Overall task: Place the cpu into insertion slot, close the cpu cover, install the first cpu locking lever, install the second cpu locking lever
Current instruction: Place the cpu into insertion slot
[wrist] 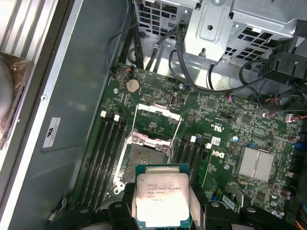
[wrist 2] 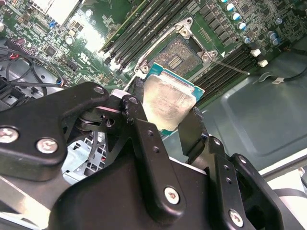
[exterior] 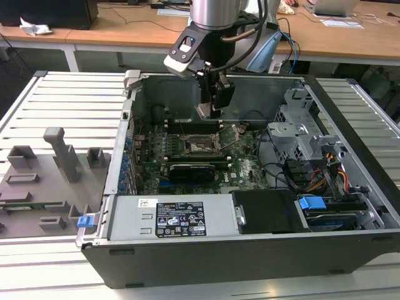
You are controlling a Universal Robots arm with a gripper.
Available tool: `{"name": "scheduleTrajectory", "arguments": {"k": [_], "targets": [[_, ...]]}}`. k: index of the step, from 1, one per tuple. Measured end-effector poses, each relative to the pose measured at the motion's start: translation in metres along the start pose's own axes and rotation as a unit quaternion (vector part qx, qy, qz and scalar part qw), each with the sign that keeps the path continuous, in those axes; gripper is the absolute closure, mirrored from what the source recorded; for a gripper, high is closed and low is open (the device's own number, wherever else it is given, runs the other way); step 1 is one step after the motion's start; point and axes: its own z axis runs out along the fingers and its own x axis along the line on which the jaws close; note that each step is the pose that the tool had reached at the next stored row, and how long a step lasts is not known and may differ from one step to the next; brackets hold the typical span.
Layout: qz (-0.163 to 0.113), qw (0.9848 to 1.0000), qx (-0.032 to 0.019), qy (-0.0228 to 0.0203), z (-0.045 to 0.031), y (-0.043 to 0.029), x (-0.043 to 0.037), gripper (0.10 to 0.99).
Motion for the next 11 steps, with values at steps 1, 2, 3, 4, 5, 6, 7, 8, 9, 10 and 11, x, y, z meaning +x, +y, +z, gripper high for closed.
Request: {"name": "scheduleTrajectory", "arguments": {"k": [1,2,3,4,5,6,7,8,9,10,11], "targets": [[0.0,1.0,0.0,0.0,0.0002,0.0,0.0,0.557],[0.0,1.0,-0.0001,0.0,0.0006,0.0,0.0,0.557],[0.0,1.0,0.0,0.0,0.001,-0.0001,0.0,0.557],[0.0,1.0,0.0,0.0,0.0015,-0.0001,0.0,0.557],[0.0,1.0,0.0,0.0,0.0019,-0.0001,0.0,0.557],[0.0,1.0,0.0,0.0,0.0024,-0.0002,0.0,0.557],[0.0,1.0,0.0,0.0,0.0027,-0.0002,0.0,0.557],[0.0,1.0,0.0001,0.0,0.003,-0.0002,0.0,0.557],[0.0,1.0,0.0001,-0.0001,0.0032,-0.0003,-0.0001,0.557],[0.0,1.0,0.0001,0.0,0.0035,-0.0003,-0.0001,0.557],[0.0,1.0,0.0,0.0,0.0037,-0.0003,-0.0001,0.557]]}}
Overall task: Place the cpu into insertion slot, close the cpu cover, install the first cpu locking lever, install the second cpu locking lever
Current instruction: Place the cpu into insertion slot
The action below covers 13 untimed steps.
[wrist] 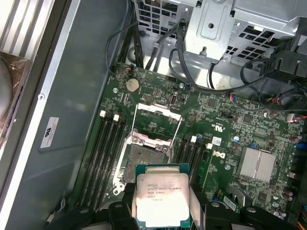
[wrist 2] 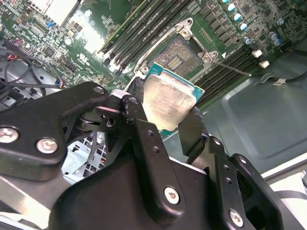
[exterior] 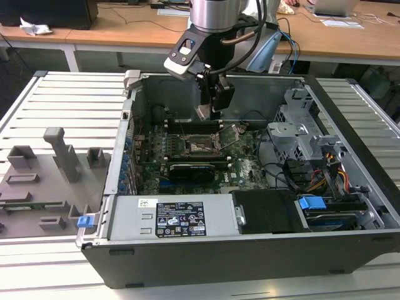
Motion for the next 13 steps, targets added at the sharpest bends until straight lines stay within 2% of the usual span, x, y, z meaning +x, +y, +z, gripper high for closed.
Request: {"name": "scheduleTrajectory", "arguments": {"k": [13], "targets": [[0.0,1.0,0.0,0.0,0.0038,-0.0003,-0.0001,0.557]]}}
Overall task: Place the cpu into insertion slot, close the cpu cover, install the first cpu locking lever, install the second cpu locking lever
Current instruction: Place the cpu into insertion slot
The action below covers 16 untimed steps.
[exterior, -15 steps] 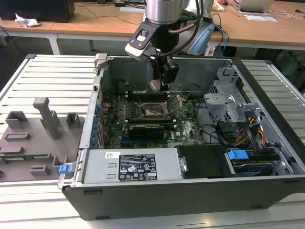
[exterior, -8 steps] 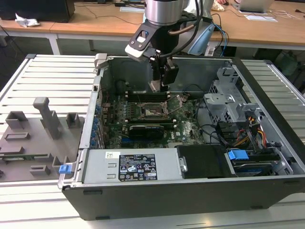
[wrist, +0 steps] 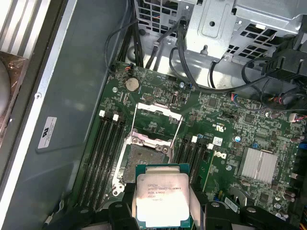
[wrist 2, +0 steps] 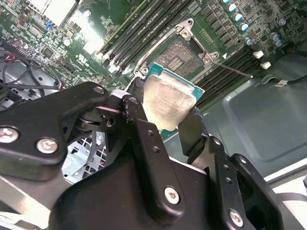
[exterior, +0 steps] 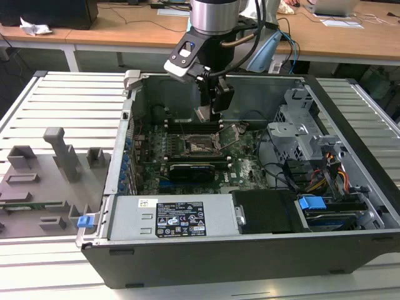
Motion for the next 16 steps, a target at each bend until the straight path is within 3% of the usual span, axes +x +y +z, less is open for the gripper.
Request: {"name": "scheduleTrajectory", "arguments": {"k": [16], "targets": [[0.0,1.0,0.0001,0.0,0.0037,-0.0003,0.0,0.557]]}}
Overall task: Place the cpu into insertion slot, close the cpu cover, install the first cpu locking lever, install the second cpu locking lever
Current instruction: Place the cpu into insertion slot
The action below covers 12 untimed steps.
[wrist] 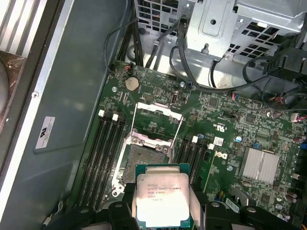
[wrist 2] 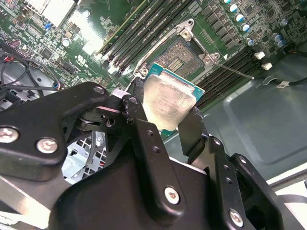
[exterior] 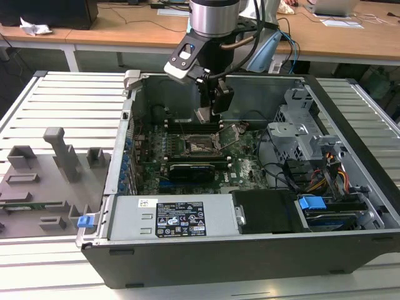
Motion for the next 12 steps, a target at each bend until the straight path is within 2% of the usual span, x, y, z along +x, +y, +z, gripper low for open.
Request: {"name": "scheduleTrajectory", "arguments": {"k": [12], "targets": [[0.0,1.0,0.0005,0.0001,0.0026,-0.0002,0.0,0.557]]}}
